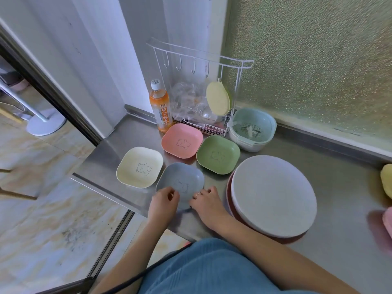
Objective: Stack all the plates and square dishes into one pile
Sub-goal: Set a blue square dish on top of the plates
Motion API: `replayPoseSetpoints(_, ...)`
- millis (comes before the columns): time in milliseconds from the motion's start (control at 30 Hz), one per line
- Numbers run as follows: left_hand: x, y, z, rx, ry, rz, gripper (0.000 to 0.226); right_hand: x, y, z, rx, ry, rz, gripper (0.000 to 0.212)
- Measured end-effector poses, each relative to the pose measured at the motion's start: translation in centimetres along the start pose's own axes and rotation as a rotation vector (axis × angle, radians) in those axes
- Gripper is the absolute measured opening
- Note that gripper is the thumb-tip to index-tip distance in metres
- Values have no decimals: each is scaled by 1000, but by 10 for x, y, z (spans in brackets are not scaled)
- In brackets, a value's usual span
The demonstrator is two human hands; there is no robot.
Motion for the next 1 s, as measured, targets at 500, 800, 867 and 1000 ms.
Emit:
replayPoseSetpoints(500, 1, -1, 45, 336, -51, 113, 27, 60, -36, 62, -408, 203, 554, 20)
replayPoseSetpoints(800, 23, 65, 134, 144, 339, -238, 25, 153, -34, 122, -624, 665, 834, 24)
replayPoseSetpoints(867, 33, 81, 148, 50, 410, -321, 32, 172, -31, 134, -662, 767, 865, 25)
replayPoseSetpoints(1000, 41, 103, 164, -252, 479, -335, 35, 194, -19, 147, -667, 910, 807, 20)
Point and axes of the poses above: each hand's wrist, its own x-axis away from the middle knuckle, its own y-axis out of the palm, z = x × y, the point moved 5 cm from there along -x, towards the middle knuckle
